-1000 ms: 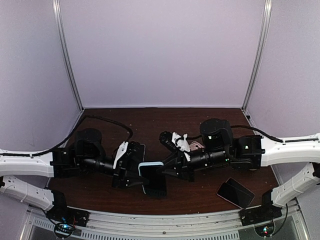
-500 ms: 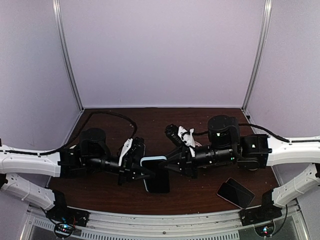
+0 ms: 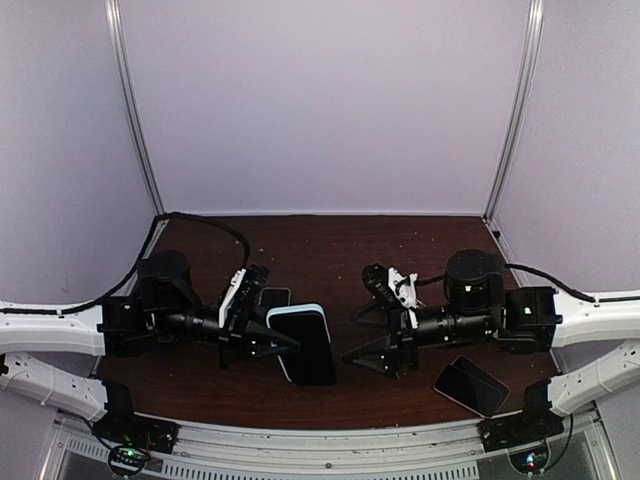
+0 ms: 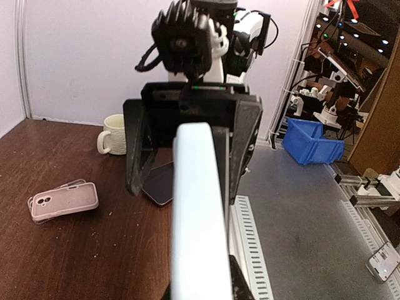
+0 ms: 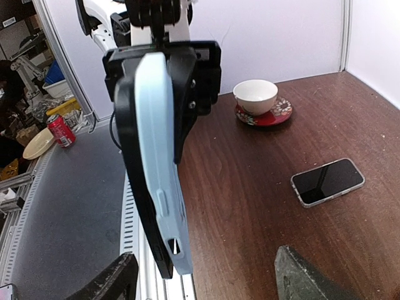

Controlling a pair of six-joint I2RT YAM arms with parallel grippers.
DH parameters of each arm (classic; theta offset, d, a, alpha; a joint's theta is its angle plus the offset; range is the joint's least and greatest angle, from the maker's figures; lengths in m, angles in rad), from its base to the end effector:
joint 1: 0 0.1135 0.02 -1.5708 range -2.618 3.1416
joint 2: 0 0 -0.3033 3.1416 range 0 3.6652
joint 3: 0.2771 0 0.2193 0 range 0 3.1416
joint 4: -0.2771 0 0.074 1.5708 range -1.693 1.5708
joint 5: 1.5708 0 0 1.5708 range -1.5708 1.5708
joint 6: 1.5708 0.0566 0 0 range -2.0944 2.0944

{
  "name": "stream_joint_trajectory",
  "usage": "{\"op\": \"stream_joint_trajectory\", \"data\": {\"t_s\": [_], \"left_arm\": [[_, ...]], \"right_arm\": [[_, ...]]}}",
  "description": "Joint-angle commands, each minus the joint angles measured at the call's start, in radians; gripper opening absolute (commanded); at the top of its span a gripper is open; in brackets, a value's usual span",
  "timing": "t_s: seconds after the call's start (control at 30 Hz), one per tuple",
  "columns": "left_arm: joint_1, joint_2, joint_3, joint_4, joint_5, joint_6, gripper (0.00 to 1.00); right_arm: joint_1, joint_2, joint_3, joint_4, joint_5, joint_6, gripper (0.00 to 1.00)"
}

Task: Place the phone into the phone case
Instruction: Press the top right corner of the phone case, then pass from the left arm to the right

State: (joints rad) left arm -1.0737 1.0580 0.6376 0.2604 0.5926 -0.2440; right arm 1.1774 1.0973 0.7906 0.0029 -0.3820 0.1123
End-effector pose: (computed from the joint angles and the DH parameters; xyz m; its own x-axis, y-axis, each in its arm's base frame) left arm 0.0712 -0.1976 0.3272 -0.3134 0.1574 -0.9365 0.9443 -0.0526 -0.3248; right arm 0.0655 0.2128 0.3391 -0.2253 -0.2715 -0.9357 -0.9743 0.0580 0.2178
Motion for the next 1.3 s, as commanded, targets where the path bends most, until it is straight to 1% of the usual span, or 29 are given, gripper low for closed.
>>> {"op": "stream_joint_trajectory", "data": {"t_s": [0.0,0.1,0.2,0.27,0.33,0.43,0.5,0.73,0.87,0.9,0.93,1.03,1.07,1.13,1.17,1.27], "left_arm": [[-0.003,-0.038,0.012,0.087,0.041,0.005,0.0],[-0.003,-0.036,0.018,0.088,0.046,-0.001,0.0],[-0.002,-0.032,0.023,0.085,0.047,-0.004,0.0],[-0.002,-0.033,0.024,0.087,0.05,-0.008,0.0],[-0.003,-0.031,0.022,0.103,0.061,-0.018,0.0],[-0.003,-0.025,0.022,0.135,0.081,-0.036,0.0],[-0.002,-0.017,0.022,0.155,0.092,-0.047,0.0],[-0.003,0.019,0.016,0.214,0.093,-0.08,0.0],[-0.003,0.052,0.02,0.228,0.08,-0.095,0.09],[-0.003,0.059,0.02,0.23,0.071,-0.1,0.1],[-0.003,0.066,0.022,0.228,0.063,-0.102,0.1],[-0.002,0.074,0.025,0.204,0.036,-0.103,0.11],[-0.003,0.071,0.023,0.194,0.022,-0.102,0.13],[-0.003,0.053,0.015,0.17,-0.024,-0.093,0.24],[-0.003,0.045,0.01,0.149,-0.061,-0.09,0.32],[-0.002,0.027,0.011,0.041,-0.212,-0.076,0.61]], "right_arm": [[-0.004,0.025,-0.038,0.138,-0.091,0.051,0.79],[0.007,0.08,-0.018,0.166,-0.14,0.059,0.79],[0.025,0.128,0.01,0.158,-0.154,0.042,0.79],[0.028,0.151,0.026,0.146,-0.144,0.032,0.75],[0.029,0.176,0.033,0.154,-0.141,0.028,0.65],[0.028,0.213,0.055,0.165,-0.142,0.018,0.44],[0.028,0.23,0.069,0.187,-0.147,0.018,0.35],[0.029,0.251,0.111,0.238,-0.126,0.022,0.18],[0.028,0.256,0.141,0.202,-0.103,0.022,0.09],[0.028,0.254,0.147,0.193,-0.098,0.02,0.06],[0.028,0.249,0.149,0.188,-0.092,0.02,0.0],[0.028,0.226,0.142,0.174,-0.058,0.023,0.0],[0.027,0.215,0.136,0.161,-0.045,0.027,0.0],[0.025,0.195,0.123,0.129,-0.019,0.039,0.0],[0.024,0.183,0.113,0.114,-0.008,0.05,0.0],[0.018,0.154,0.07,0.081,0.028,0.106,0.0]]}}
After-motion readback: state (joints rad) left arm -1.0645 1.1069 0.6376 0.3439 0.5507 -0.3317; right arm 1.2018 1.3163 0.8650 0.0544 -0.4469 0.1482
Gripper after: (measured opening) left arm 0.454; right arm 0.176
